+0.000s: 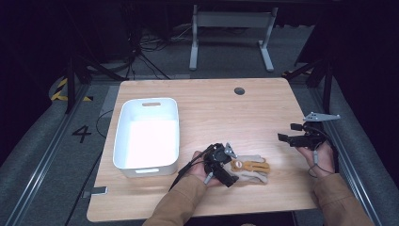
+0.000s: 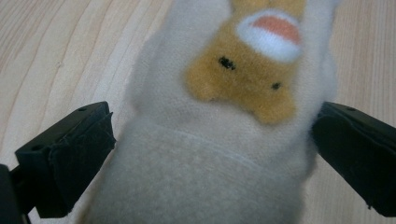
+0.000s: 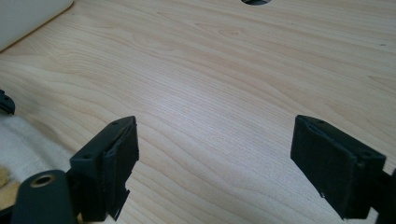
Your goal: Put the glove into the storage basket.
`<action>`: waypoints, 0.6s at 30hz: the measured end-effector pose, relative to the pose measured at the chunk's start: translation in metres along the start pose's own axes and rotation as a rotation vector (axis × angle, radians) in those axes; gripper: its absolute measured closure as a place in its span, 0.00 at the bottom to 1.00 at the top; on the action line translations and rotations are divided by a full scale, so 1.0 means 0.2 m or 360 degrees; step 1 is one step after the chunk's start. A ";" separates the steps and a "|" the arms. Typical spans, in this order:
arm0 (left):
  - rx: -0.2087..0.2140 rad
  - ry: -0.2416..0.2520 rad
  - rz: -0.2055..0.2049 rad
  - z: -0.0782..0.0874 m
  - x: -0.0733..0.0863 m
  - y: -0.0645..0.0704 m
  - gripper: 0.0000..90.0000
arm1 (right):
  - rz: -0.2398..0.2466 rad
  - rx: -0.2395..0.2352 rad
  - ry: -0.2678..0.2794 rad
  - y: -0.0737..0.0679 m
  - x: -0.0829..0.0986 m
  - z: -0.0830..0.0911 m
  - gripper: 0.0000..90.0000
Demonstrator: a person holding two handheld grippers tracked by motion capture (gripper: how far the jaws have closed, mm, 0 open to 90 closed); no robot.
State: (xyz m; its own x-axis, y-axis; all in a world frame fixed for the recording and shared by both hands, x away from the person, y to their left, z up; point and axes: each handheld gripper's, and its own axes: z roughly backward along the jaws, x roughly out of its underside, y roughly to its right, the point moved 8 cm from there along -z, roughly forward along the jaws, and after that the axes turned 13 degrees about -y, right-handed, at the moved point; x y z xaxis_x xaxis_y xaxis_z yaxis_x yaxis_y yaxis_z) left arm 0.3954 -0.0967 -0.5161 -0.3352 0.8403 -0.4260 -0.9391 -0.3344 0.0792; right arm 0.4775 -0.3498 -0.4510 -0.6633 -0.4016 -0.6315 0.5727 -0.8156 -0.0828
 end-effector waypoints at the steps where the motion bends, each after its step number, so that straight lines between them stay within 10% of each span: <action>1: -0.0008 -0.0009 -0.0006 -0.01 0.00 0.00 0.00 | -0.0002 0.0000 -0.0003 0.00 0.00 0.00 0.17; 18: -0.0086 -0.0141 -0.0092 -0.07 -0.02 0.01 0.00 | 0.0002 -0.0052 -0.0010 -0.02 0.00 -0.01 0.17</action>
State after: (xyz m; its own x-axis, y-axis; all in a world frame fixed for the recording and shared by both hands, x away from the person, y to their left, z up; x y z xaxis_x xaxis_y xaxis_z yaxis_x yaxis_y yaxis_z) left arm 0.3955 -0.1068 -0.5275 -0.2885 0.8924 -0.3470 -0.9523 -0.3051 0.0070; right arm 0.4761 -0.3467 -0.4525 -0.6656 -0.4054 -0.6266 0.5888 -0.8011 -0.1071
